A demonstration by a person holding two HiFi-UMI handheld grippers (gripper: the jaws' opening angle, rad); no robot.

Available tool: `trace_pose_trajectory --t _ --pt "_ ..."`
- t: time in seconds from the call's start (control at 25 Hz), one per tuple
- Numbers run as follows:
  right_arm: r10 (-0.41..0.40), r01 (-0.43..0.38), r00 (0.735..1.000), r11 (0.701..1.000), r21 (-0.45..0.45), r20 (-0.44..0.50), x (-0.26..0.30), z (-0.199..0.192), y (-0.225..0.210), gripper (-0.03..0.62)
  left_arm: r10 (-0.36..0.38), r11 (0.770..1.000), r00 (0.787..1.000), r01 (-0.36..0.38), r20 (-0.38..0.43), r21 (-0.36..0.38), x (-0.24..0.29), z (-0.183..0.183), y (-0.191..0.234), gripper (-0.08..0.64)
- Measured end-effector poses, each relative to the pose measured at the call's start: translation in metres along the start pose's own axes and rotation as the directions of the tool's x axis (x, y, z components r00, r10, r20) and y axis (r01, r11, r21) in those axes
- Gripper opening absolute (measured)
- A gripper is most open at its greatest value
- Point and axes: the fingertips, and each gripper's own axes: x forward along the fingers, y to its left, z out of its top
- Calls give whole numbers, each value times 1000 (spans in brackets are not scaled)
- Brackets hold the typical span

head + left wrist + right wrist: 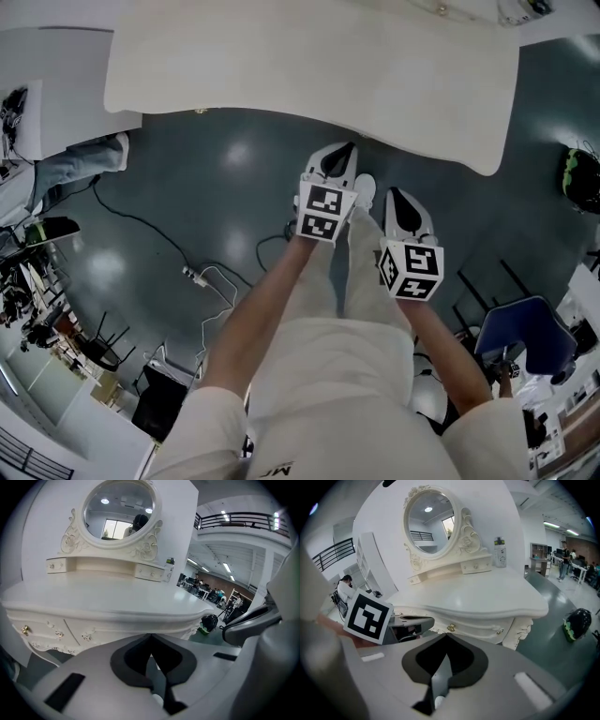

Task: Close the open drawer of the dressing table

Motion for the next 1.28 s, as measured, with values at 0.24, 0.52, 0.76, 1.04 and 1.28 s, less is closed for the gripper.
trace_pose_trajectory --t 0.24,0.52,0.76,1.04,1.28 --pt "5 -4 1000 1000 -20 23 -13 8 5 2 0 1000 1000 0 30 2 -29 17 -12 9" --pt "11 -8 998 999 -43 66 -34 20 13 2 11 1000 996 -13 84 18 -69 38 -27 9" --pt "21 -15 994 999 -51 109 -51 33 22 2 22 1000 994 -24 104 20 -96 52 -37 9" --pt "36 -23 987 996 -86 157 -74 55 38 2 17 1000 991 -19 130 15 -137 69 -49 9" --pt "80 -58 978 991 -123 190 -92 75 54 2 31 1000 990 -31 139 0 -166 75 -53 9"
